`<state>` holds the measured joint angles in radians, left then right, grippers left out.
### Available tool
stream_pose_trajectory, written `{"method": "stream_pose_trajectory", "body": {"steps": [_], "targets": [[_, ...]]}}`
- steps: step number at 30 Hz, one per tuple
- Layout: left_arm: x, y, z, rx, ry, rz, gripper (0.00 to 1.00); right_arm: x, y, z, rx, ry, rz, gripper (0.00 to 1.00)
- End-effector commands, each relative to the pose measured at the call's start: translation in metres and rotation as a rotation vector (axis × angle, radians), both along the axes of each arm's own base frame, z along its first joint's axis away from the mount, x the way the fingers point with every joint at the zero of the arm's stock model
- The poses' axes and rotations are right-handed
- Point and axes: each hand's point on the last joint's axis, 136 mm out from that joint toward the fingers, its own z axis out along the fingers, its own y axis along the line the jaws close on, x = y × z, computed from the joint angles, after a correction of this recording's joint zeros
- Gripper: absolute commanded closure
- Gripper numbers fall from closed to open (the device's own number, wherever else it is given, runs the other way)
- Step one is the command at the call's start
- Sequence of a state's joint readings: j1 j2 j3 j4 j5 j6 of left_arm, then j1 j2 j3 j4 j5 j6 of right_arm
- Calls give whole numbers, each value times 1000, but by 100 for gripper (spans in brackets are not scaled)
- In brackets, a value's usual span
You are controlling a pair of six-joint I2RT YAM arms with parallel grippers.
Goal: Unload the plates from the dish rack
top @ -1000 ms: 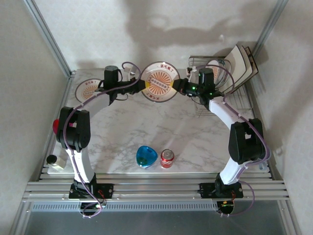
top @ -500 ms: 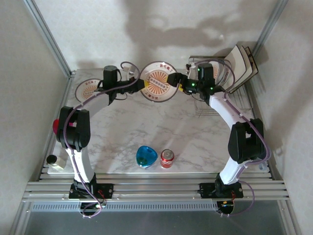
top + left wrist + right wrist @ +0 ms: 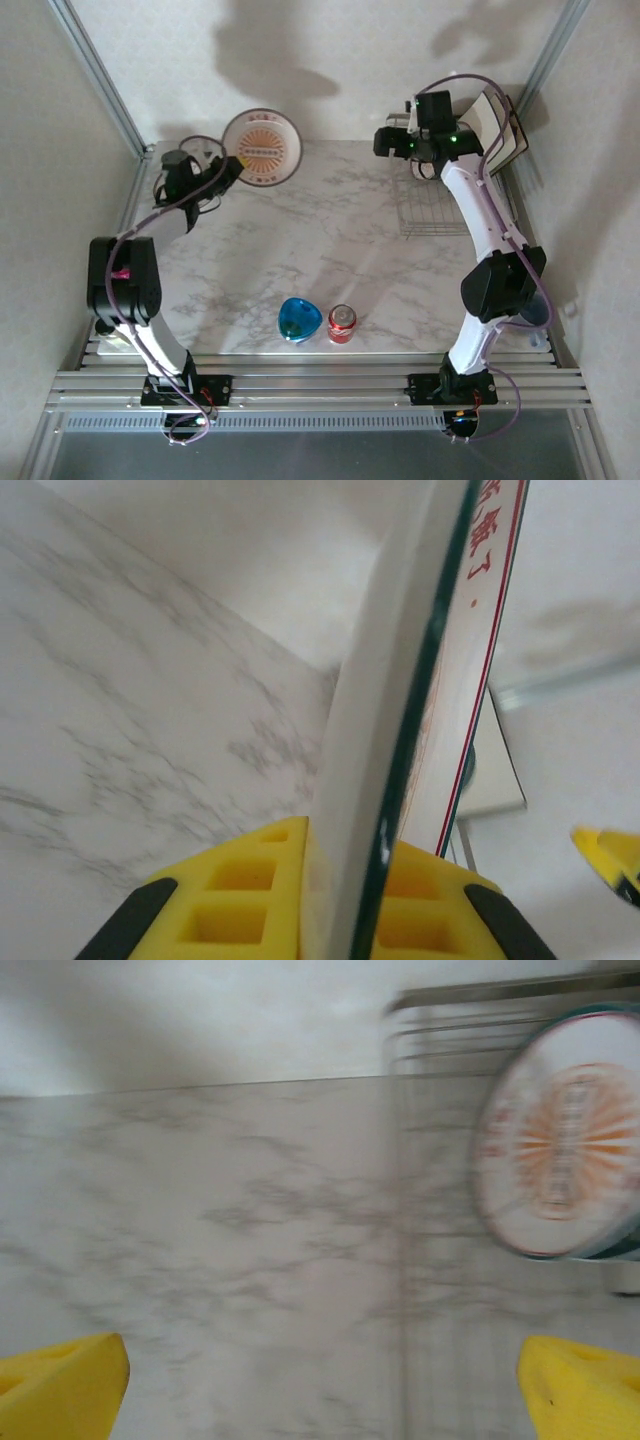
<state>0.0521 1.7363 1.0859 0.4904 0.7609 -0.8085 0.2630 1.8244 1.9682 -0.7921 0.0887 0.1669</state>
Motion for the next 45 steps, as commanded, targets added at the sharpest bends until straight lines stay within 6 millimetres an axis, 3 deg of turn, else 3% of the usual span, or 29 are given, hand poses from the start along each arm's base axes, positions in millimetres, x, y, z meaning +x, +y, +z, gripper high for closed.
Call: {"method": "stream_pose_trajectory", "body": {"steps": [1, 7, 17, 24, 45], "targets": [[1, 52, 45, -53, -132, 243, 100, -9, -60, -9, -300, 90, -110, 1], [-13, 106, 26, -64, -101, 468, 100, -19, -87, -21, -336, 205, -113, 1], [-28, 158, -3, -72, -48, 738, 100, -31, -90, -44, -316, 228, -106, 1], [-32, 172, -23, -71, -17, 824, 100, -34, -88, -54, -304, 242, -97, 1], [-13, 180, -82, -170, 43, 799, 100, -34, -88, -62, -310, 251, -96, 1]]}}
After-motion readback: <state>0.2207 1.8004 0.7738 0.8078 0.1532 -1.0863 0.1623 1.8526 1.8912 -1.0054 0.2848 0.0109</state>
